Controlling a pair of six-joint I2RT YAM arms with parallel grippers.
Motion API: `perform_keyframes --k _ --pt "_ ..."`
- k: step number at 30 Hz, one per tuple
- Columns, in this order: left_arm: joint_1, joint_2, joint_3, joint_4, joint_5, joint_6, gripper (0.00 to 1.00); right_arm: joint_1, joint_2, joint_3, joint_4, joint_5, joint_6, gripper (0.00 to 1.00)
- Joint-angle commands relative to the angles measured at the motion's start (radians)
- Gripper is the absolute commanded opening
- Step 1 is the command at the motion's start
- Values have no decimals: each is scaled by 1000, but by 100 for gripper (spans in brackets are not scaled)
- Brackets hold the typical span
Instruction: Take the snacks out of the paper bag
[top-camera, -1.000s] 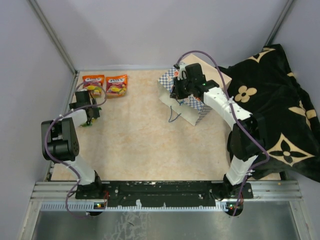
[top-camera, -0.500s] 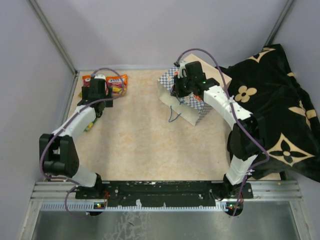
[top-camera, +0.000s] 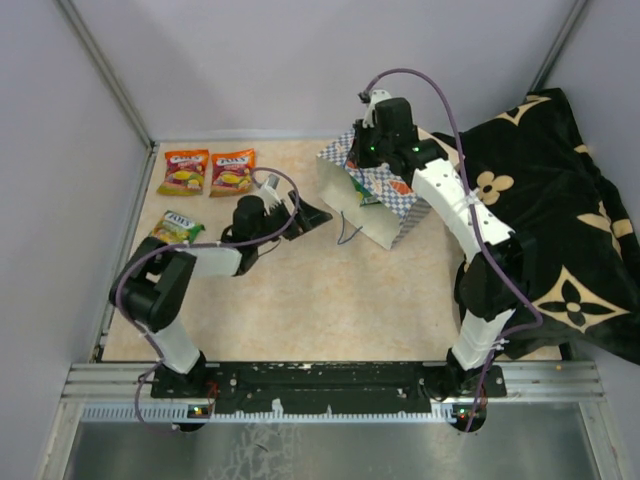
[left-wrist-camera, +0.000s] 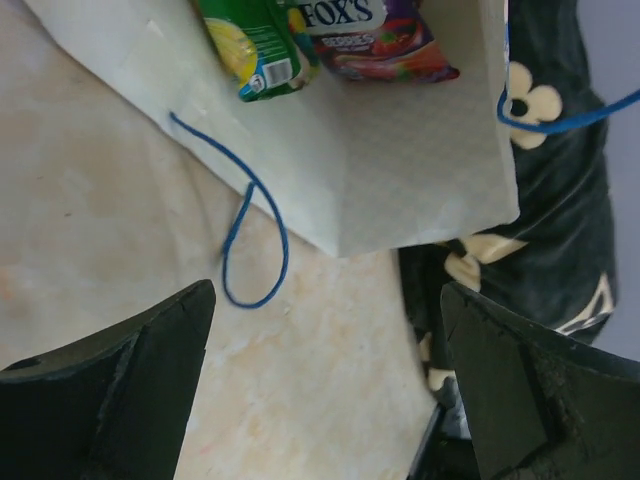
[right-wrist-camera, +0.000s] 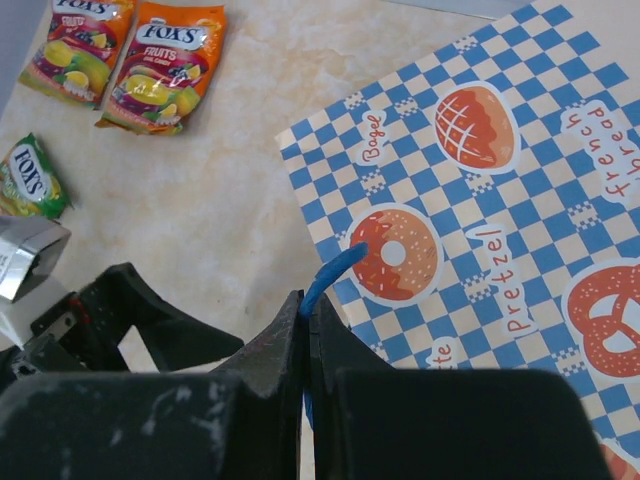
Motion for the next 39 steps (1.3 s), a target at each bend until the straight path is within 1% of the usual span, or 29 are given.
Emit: perform_keyframes --k 1,3,7,12,15,16,19,23,27,34,39 --pt "-40 168 65 427 -58 -295 100 4 -58 31 34 72 59 0" --pt "-64 256 116 464 -123 -335 100 4 -70 19 36 76 65 0" --pt "-101 377 230 407 -266 -355 99 4 -92 -9 32 78 62 0" --pt "-128 470 327 384 -410 -336 99 4 -107 -60 44 69 43 0" --pt "-139 509 369 390 -464 -317 98 4 -107 -82 53 56 38 0" --pt "-142 522 386 388 -474 -309 98 4 -137 -88 55 52 37 0" --pt "-155 564 447 341 -481 -292 98 4 -140 -93 57 52 37 0" --pt "-184 586 507 219 -522 -284 96 3 -152 -106 64 70 43 0" --pt "-216 606 533 114 -568 -345 94 -4 -157 -107 68 83 52 0" --pt "-254 672 641 -17 -615 -371 91 -8 -159 -88 56 81 54 0" --pt "-262 714 716 -106 -660 -388 85 -10 -171 -98 55 82 54 0"
